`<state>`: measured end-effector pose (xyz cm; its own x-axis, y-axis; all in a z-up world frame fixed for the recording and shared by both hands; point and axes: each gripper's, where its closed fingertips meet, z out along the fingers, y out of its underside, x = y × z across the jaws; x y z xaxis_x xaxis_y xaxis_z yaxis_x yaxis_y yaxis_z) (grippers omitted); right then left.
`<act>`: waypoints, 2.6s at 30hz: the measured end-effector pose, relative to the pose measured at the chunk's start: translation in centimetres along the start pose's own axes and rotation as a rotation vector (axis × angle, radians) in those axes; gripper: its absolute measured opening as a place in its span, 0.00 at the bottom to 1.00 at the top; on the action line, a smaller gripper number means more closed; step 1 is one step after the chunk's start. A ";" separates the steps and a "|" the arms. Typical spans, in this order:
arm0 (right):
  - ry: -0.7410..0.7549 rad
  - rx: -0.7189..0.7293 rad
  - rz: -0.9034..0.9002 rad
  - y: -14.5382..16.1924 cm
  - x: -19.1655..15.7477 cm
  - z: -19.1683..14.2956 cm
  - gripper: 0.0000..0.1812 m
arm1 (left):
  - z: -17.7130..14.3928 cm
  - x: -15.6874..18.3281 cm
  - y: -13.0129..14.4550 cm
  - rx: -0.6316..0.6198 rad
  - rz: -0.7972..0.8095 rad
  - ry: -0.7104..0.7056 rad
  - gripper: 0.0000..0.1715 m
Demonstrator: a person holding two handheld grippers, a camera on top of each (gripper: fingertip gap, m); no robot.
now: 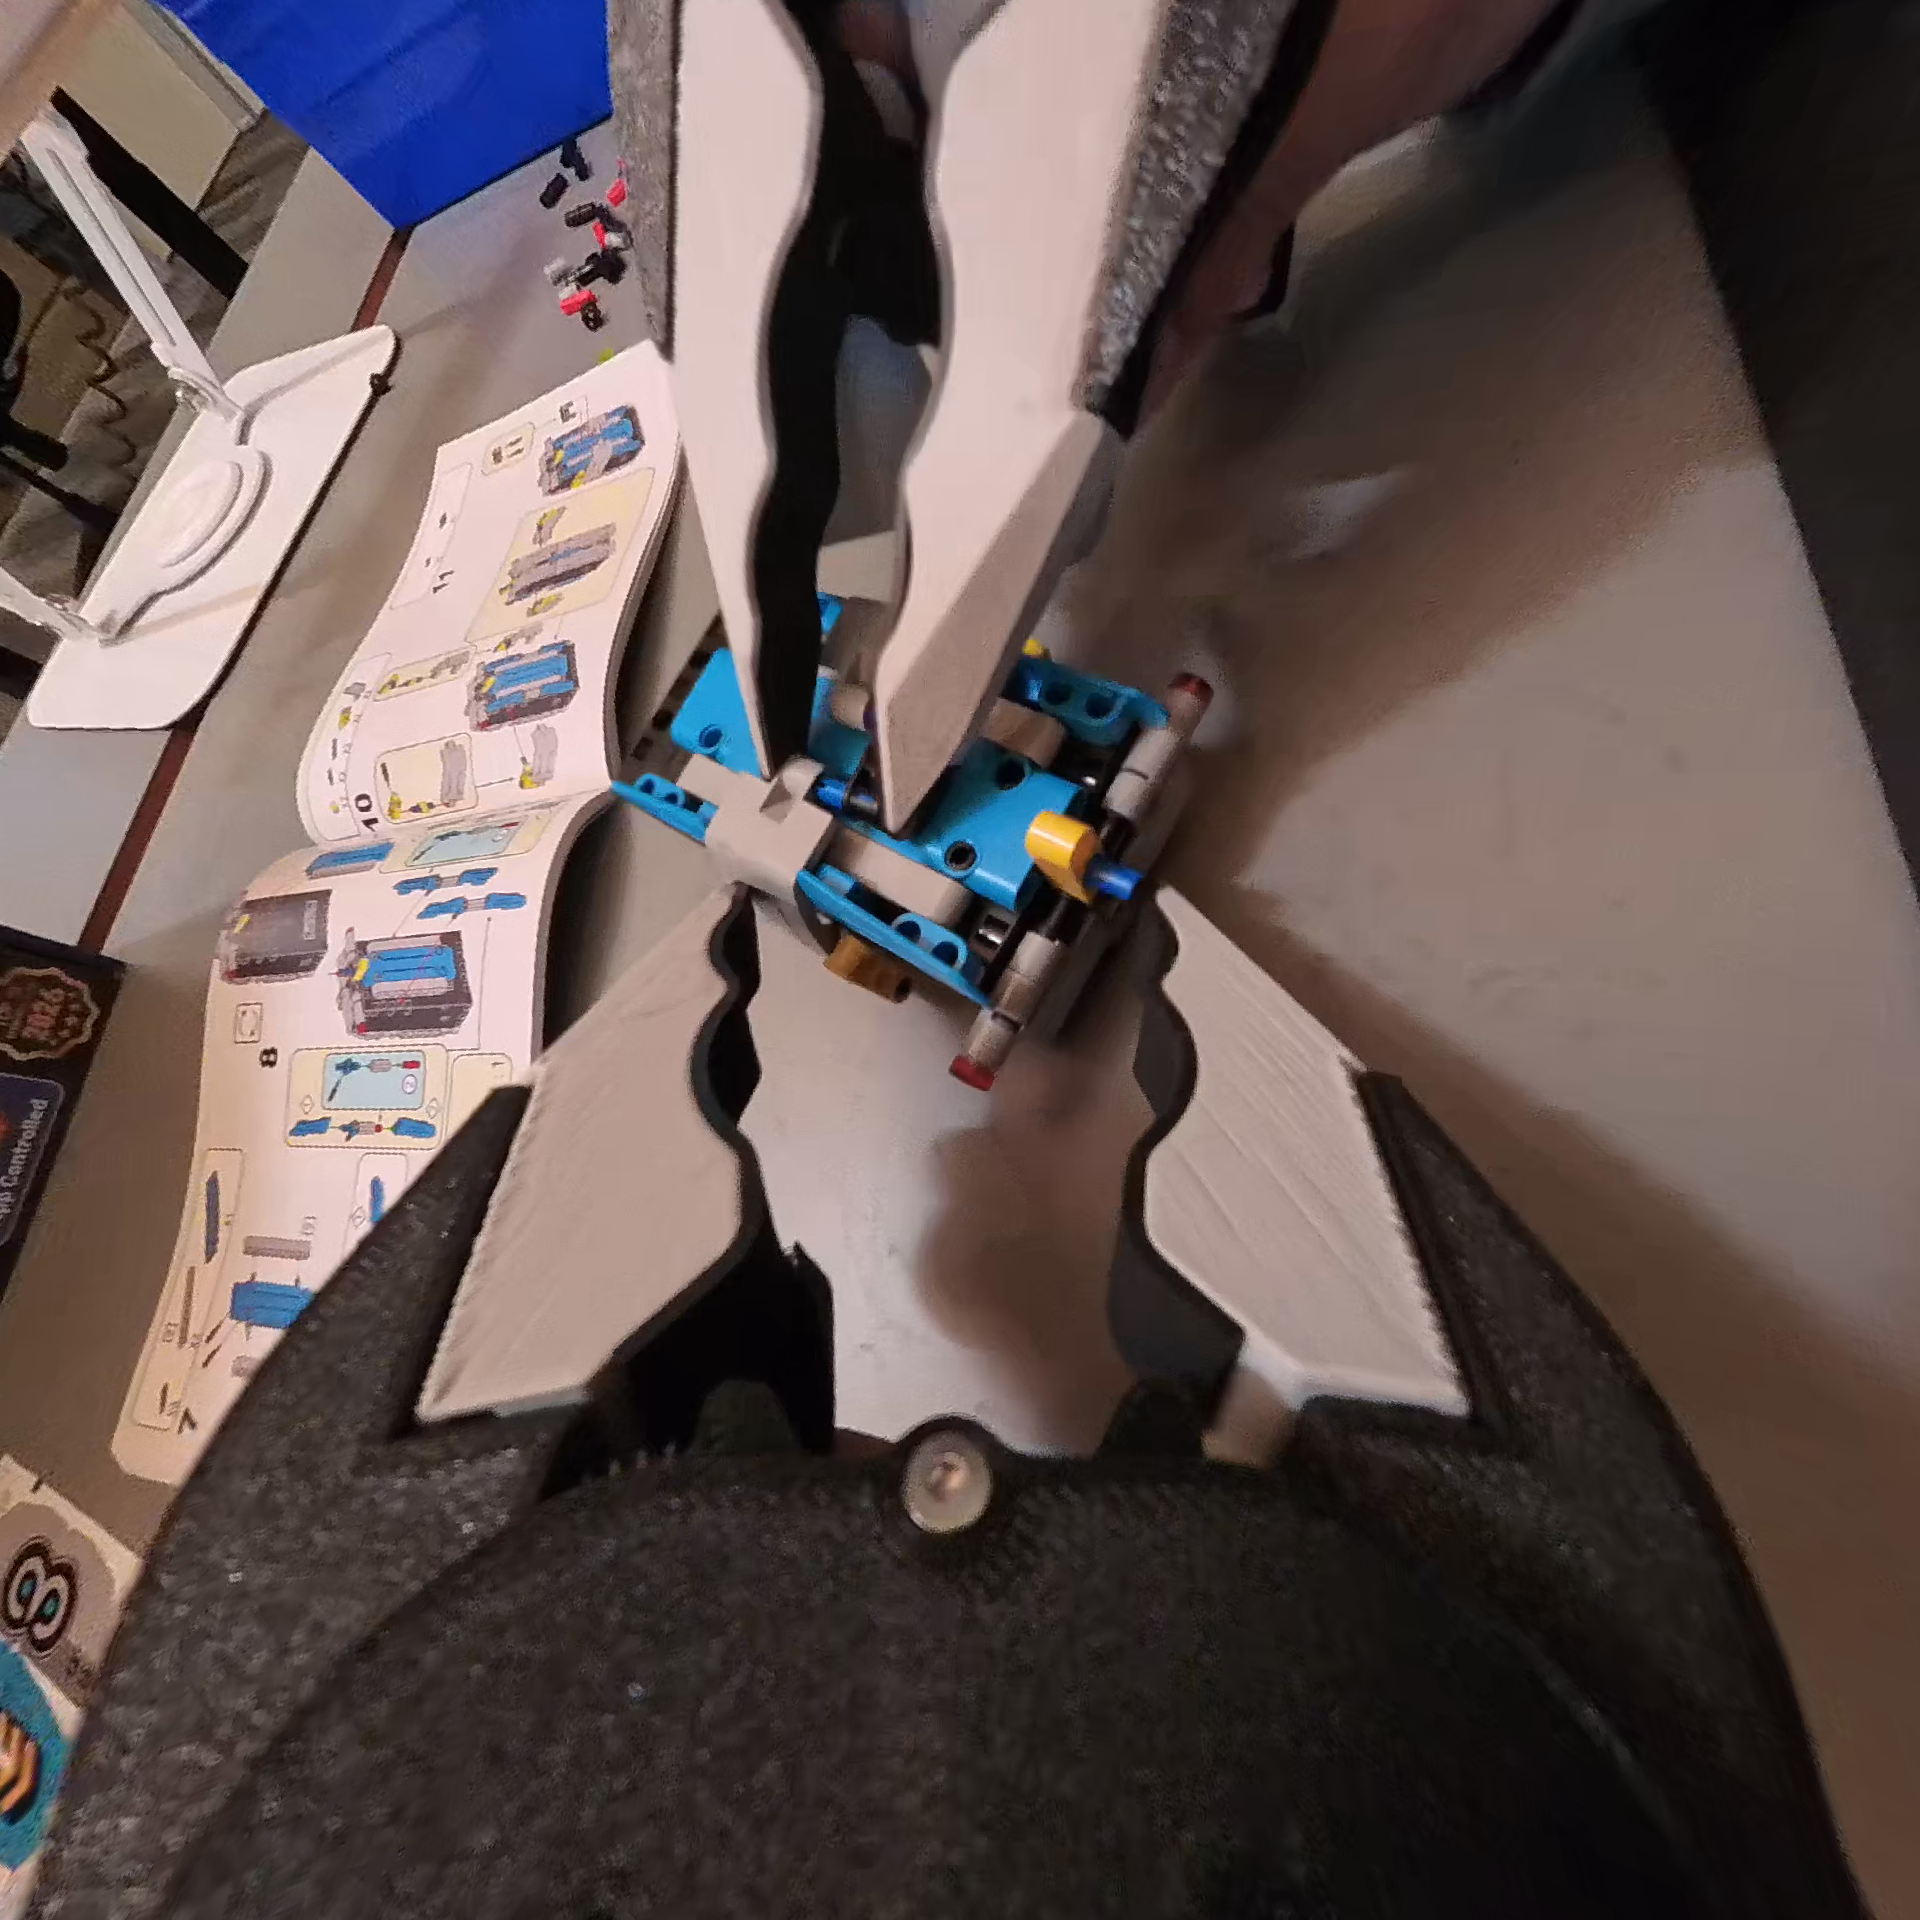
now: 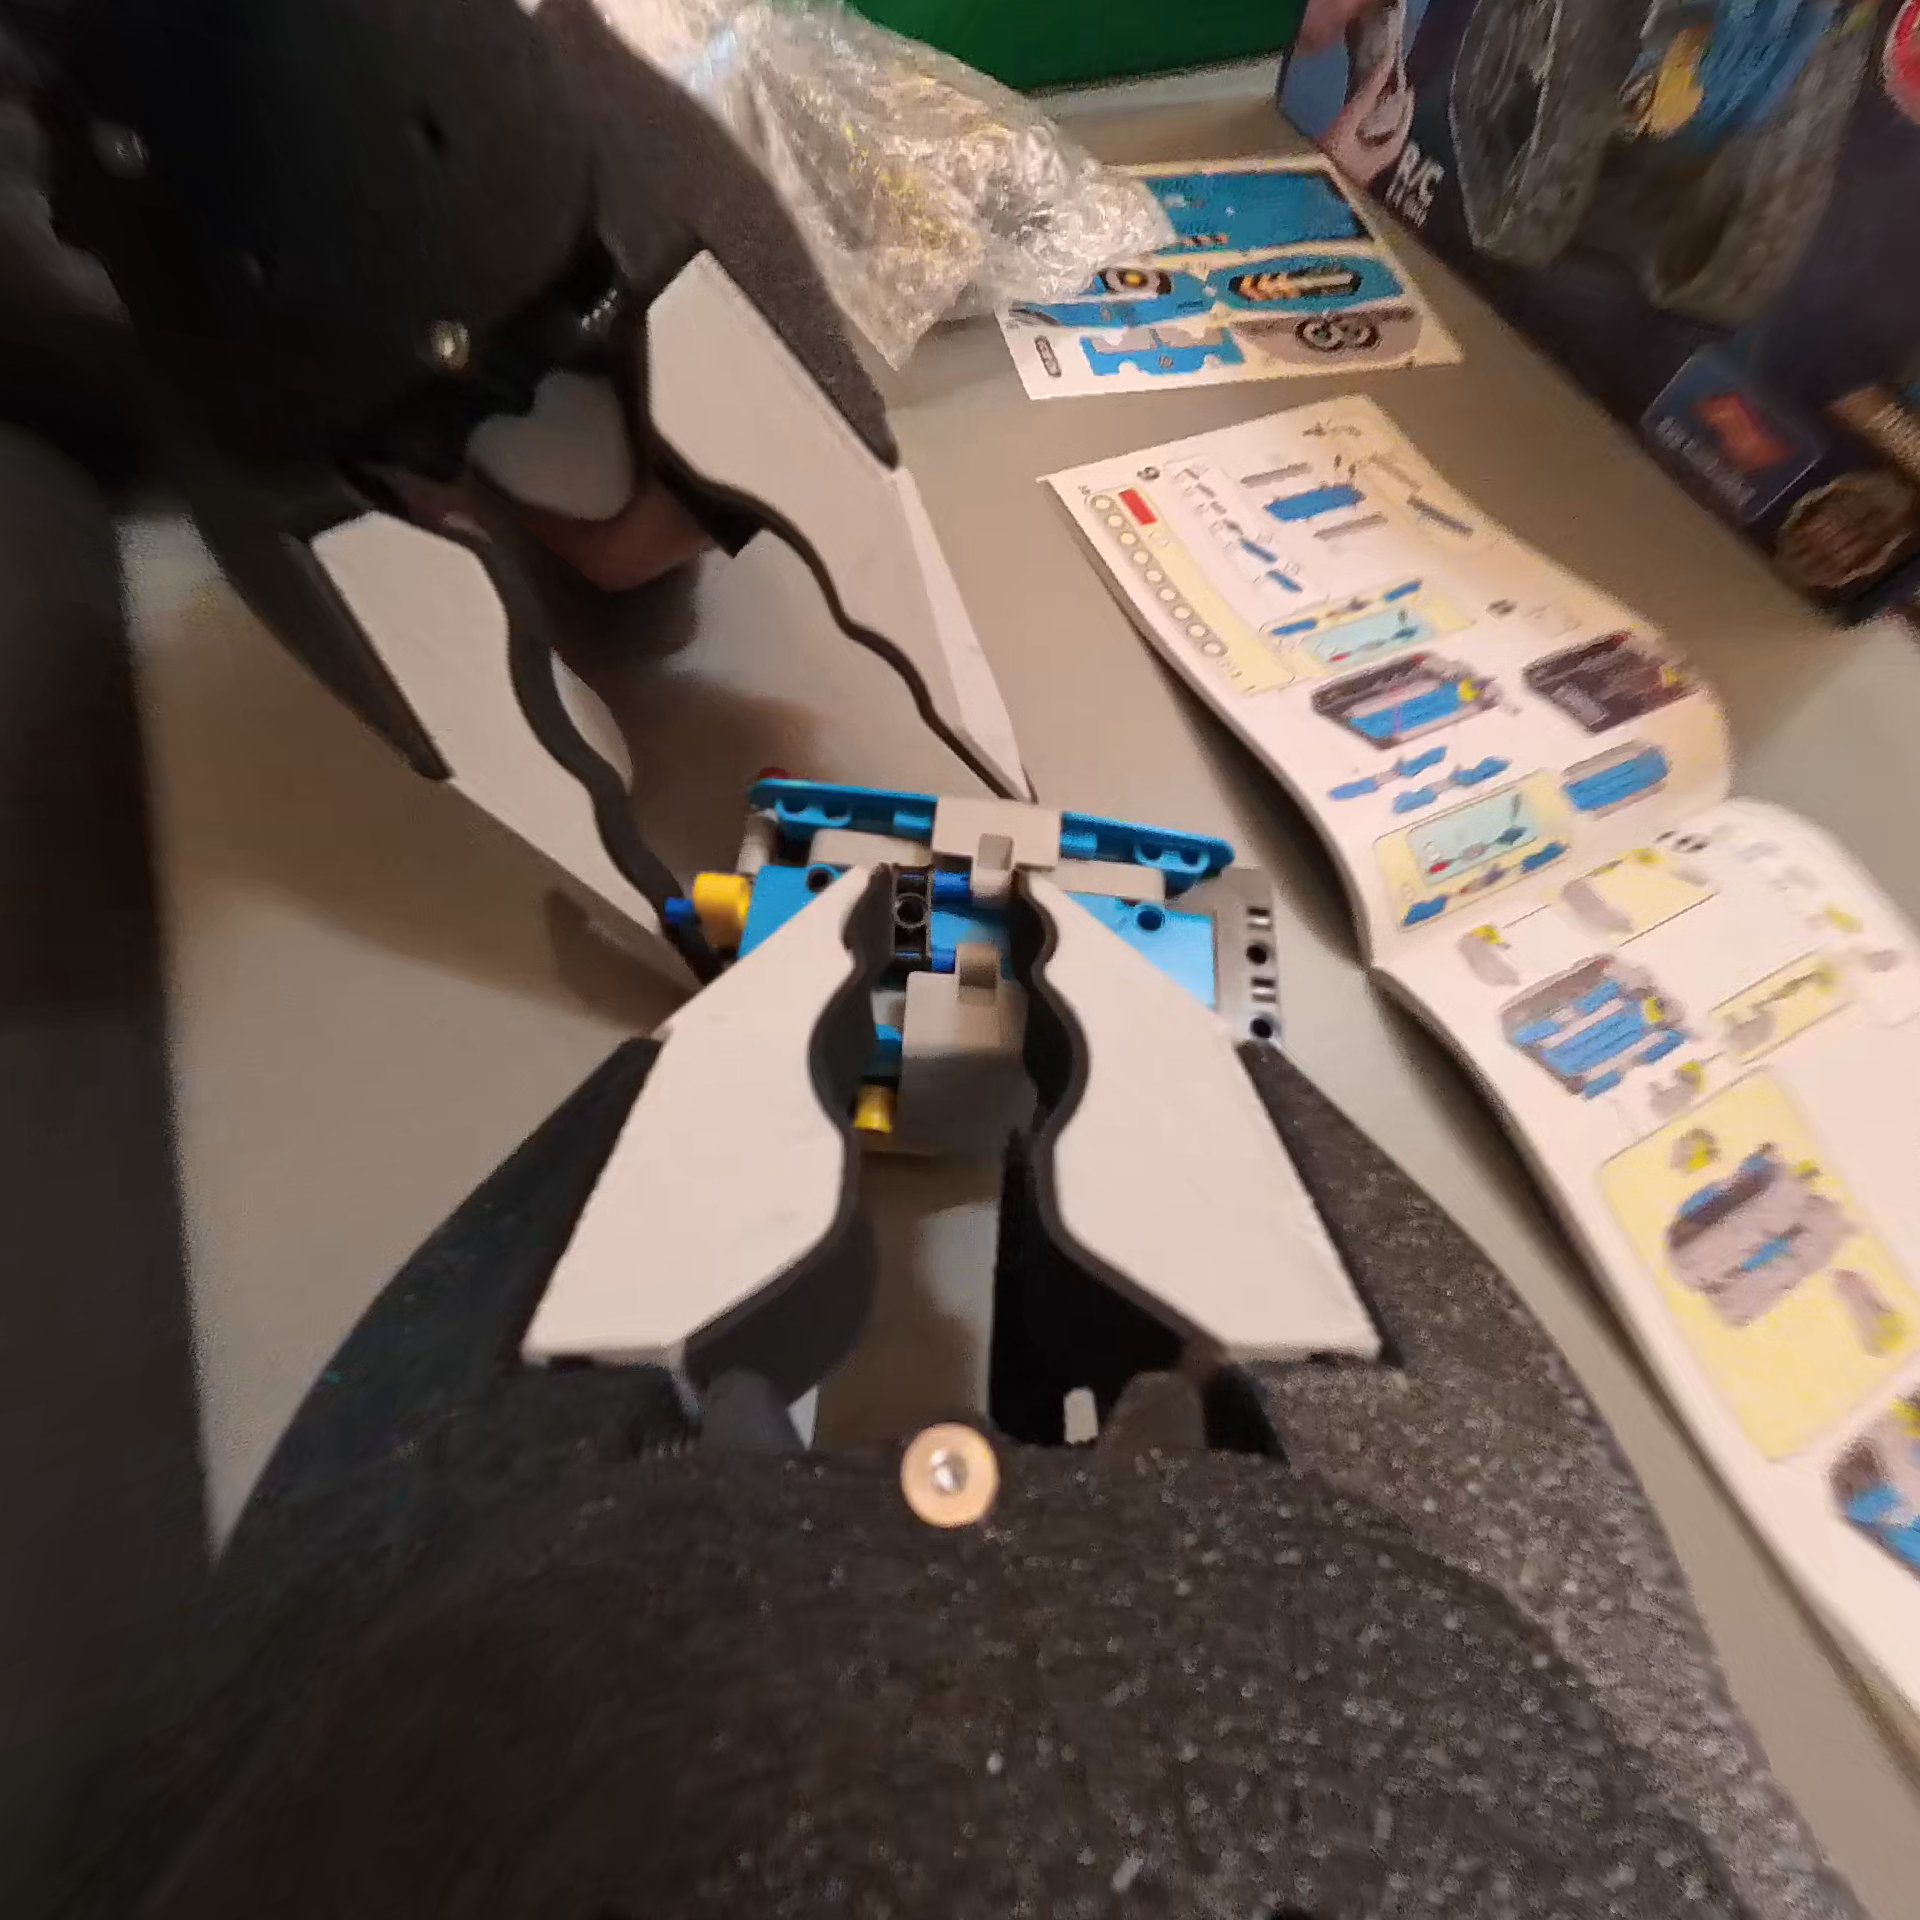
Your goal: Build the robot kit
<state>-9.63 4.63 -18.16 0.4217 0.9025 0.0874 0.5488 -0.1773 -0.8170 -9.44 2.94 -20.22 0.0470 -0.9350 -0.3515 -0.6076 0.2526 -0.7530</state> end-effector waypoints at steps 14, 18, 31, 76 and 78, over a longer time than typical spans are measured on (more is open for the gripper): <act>-0.087 0.037 0.178 0.1 0.1 -0.3 0.11 | 0.4 0.1 0.1 -0.047 0.055 -0.107 0.41; 0.013 -0.009 0.033 0.2 0.2 -0.2 0.12 | 0.5 0.1 0.0 -0.050 0.047 -0.109 0.41; -0.043 -0.005 0.112 0.2 0.3 -0.4 0.11 | 0.6 0.2 -0.2 -0.065 0.042 -0.149 0.41; -0.113 -0.032 0.030 1.8 1.4 -2.5 0.13 | 0.6 0.6 -1.1 0.010 0.021 -0.061 0.39; -0.139 -0.013 0.065 1.8 1.4 -2.6 0.14 | 0.3 0.4 -1.2 0.025 0.002 -0.049 0.34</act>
<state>-6.12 4.57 -18.03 0.3538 0.9342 -0.0461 0.5334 -0.2420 -0.8105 -8.42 2.35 -19.59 0.0854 -0.9213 -0.3793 -0.5878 0.2608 -0.7658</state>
